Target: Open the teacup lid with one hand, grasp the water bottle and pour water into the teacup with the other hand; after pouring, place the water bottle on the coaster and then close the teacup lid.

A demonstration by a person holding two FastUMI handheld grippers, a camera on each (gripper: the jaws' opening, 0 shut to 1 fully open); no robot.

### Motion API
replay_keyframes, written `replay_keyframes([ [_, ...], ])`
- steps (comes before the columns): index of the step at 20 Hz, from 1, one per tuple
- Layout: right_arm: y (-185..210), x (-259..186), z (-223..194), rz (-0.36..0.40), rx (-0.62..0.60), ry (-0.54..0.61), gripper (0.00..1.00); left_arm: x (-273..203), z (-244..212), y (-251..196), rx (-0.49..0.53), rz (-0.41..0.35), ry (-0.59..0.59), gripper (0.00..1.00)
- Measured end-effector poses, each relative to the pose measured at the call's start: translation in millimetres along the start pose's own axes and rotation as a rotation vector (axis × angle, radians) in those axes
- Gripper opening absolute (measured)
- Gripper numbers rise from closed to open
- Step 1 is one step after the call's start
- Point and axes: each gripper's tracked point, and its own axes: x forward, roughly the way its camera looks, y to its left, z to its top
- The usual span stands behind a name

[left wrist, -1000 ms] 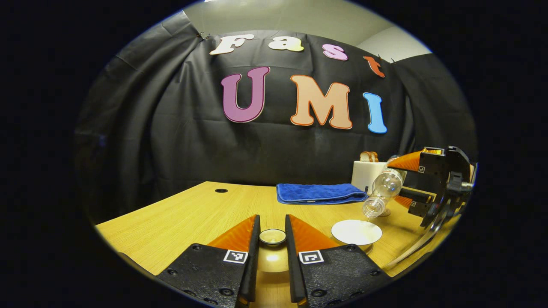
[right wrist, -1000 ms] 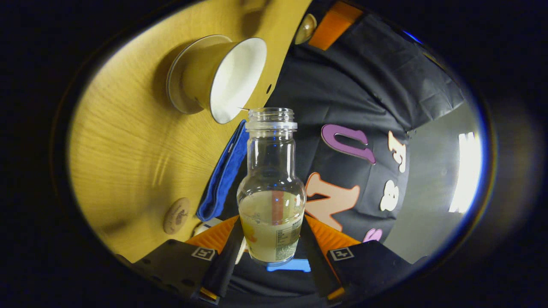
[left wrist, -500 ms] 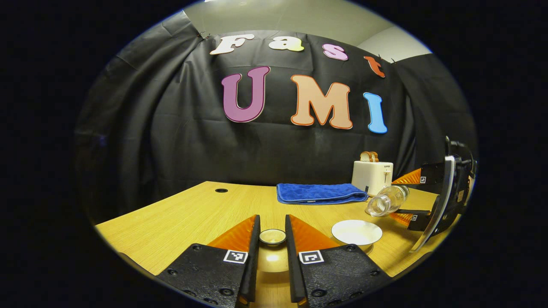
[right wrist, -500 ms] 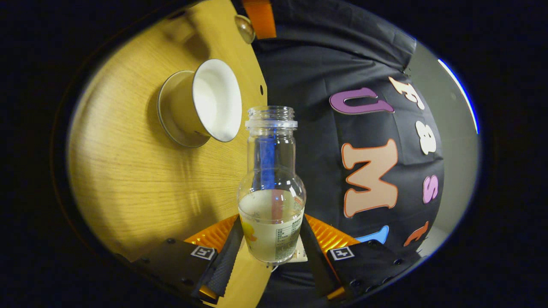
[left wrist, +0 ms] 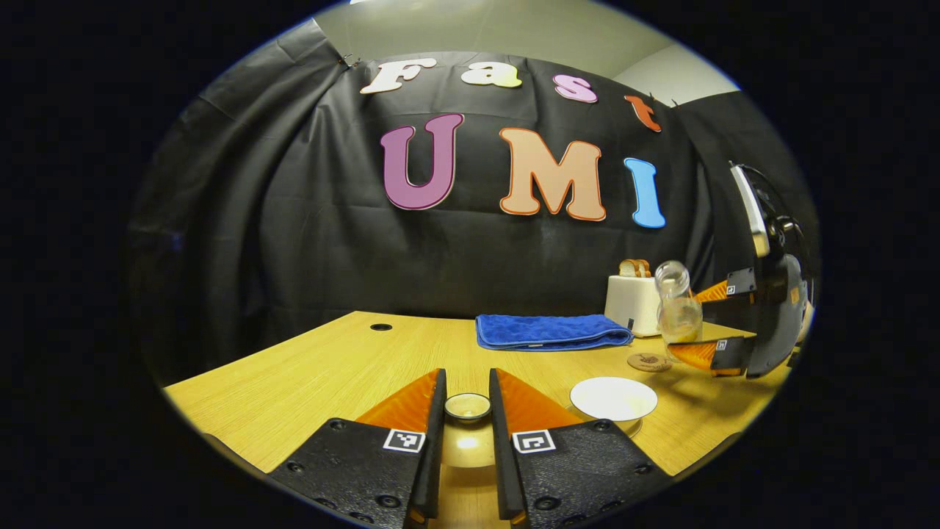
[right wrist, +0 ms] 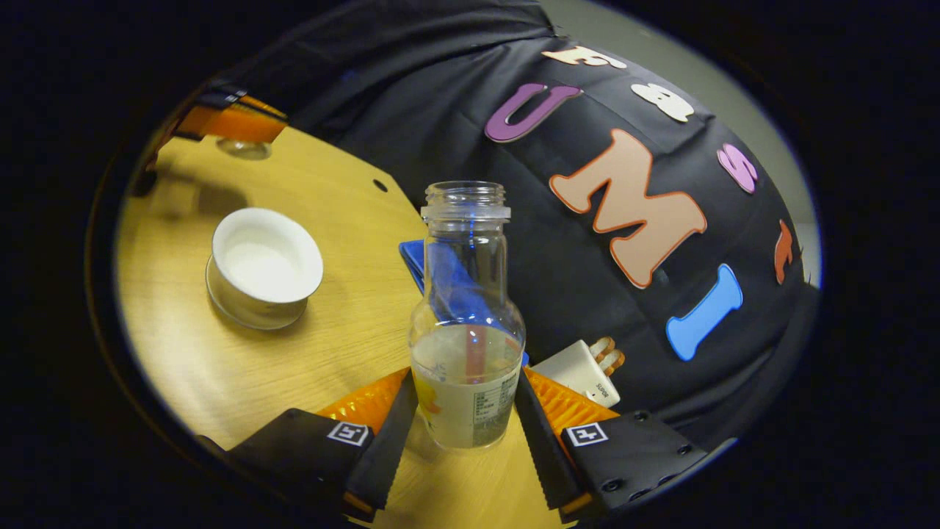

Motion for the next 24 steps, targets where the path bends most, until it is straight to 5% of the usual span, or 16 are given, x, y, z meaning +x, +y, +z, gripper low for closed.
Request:
replay_keyframes([
  [9, -35.8, 33.1, -23.0, -0.035, 0.434, 0.009, 0.81, 1.3, -1.1, 0.6, 0.007, 0.003, 0.0, 0.29],
  [24, -30.0, 74.4, -60.3, -0.056, 0.645, 0.074, 0.83, 1.0, -1.1, 1.1, 0.01, 0.004, 0.004, 0.29],
])
